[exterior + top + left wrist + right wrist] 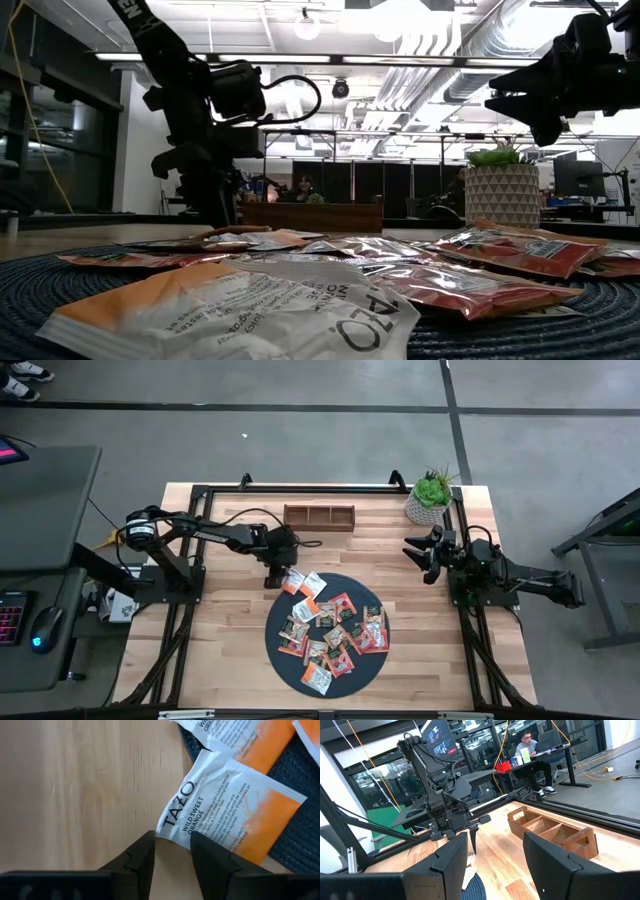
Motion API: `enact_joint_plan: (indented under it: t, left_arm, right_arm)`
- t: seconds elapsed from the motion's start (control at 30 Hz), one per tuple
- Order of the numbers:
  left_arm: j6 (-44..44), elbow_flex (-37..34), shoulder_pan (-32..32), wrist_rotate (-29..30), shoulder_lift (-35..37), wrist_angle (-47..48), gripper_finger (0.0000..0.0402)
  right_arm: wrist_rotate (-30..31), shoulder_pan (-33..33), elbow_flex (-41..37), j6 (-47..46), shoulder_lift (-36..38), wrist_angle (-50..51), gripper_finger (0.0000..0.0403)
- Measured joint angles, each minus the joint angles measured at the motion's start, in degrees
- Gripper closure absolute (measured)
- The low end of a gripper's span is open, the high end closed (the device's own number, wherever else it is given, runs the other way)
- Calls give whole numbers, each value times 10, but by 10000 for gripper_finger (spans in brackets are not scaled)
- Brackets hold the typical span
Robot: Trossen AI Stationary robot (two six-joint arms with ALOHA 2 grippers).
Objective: Pick & Place Tea
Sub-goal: Put the white tea bag into the left section of the wooden organizer
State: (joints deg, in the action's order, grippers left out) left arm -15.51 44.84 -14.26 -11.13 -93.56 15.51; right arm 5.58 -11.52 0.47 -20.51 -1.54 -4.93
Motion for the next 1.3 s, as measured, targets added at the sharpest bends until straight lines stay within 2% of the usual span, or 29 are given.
enact_joint_plan:
  t: [0.23,0.63,0.8,1.03,1.3]
  left_arm:
    - [38,-1,1,0,-1,-24,285]
    - [29,24,0,17,-1,-18,285]
    - [-41,57,0,17,0,9,285]
    - [-219,76,0,4,0,61,282]
    - [-267,76,0,-14,0,51,241]
  right_arm:
    - [0,0,0,0,0,0,214]
    - [0,0,0,0,0,0,214]
    - [0,0,0,0,0,0,214]
    - [0,0,0,0,0,0,214]
    - [0,0,0,0,0,0,214]
